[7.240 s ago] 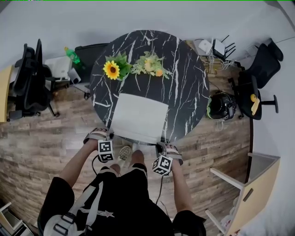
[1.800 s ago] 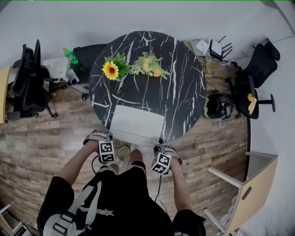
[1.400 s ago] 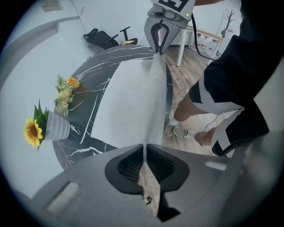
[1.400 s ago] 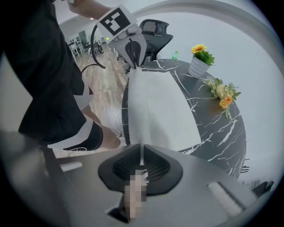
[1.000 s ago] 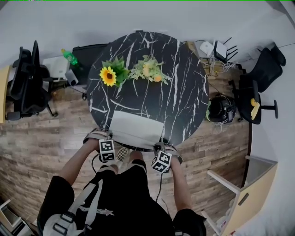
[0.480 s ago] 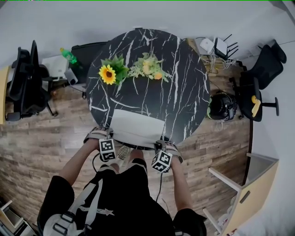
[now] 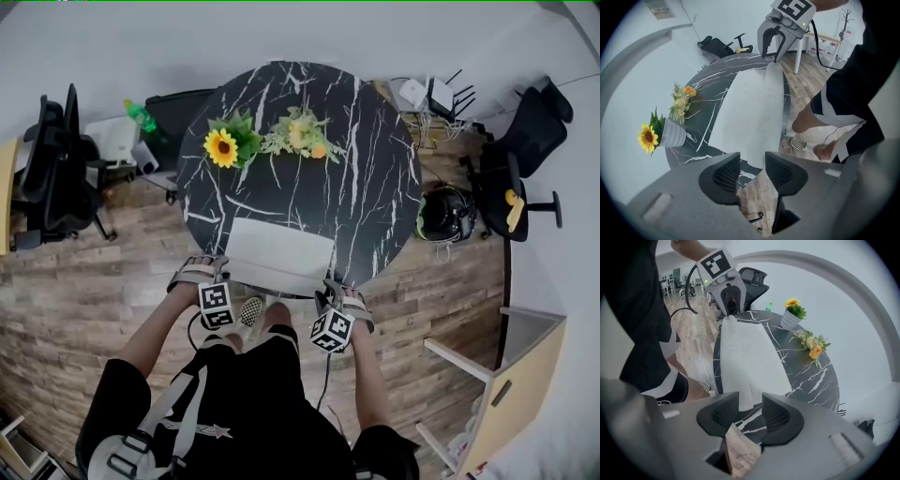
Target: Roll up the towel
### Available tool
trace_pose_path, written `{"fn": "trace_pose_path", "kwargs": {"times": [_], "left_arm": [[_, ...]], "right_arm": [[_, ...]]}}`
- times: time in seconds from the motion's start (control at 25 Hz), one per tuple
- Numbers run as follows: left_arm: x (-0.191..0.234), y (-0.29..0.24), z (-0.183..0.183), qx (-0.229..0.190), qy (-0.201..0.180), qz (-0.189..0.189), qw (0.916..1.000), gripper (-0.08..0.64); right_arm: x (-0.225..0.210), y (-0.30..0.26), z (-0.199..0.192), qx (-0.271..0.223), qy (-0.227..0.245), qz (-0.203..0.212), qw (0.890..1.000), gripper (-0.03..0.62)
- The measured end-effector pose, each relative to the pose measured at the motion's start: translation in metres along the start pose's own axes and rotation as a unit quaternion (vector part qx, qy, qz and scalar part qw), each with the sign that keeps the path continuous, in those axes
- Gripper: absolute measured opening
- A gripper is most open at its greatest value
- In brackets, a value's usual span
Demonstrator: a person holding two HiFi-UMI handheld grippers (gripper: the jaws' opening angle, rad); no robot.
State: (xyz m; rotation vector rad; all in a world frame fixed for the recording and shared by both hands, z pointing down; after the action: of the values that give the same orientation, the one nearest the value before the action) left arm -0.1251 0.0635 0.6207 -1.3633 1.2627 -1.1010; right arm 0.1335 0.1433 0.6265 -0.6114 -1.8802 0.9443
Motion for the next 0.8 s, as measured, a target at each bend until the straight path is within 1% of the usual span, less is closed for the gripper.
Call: {"fn": "trace_pose_path", "kwargs": {"times": [0.2,0.36,0.68,0.8], "left_arm": [[-0.021,-0.006,0.003,0.0,-0.015,-0.011,0.9998,0.18],[-0.032,-0.014,-0.001,0.003,-0.017,-0.017,0.9997,0.179],[-0.032,-0.032,-0.006,0.014,-0.019,-0.021,0.9995,0.167],[-0.028,-0.036,-0.006,0.015,-0.021,-0.016,0.9995,0.143]], "right_arm": [[0.022,0.011,0.006,-0.008,0.005,0.004,1.0,0.156],[0.039,0.013,0.004,-0.004,0.005,0.011,1.0,0.156],[0.049,-0.001,-0.003,0.004,0.009,0.017,1.0,0.15],[0.049,-0.008,-0.005,0.007,0.013,0.018,1.0,0.146]]}}
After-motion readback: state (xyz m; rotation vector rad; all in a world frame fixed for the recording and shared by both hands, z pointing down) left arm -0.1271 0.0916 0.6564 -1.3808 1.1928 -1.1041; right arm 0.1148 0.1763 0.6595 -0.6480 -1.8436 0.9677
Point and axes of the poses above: the fingertips, and each gripper's own axes: y backward along the fingers, x to its left, z out of its top, the point moved 8 cm from there along y, backward along the fingers, and after that the axes turned 15 degrees about -z, right-handed, at the moved point
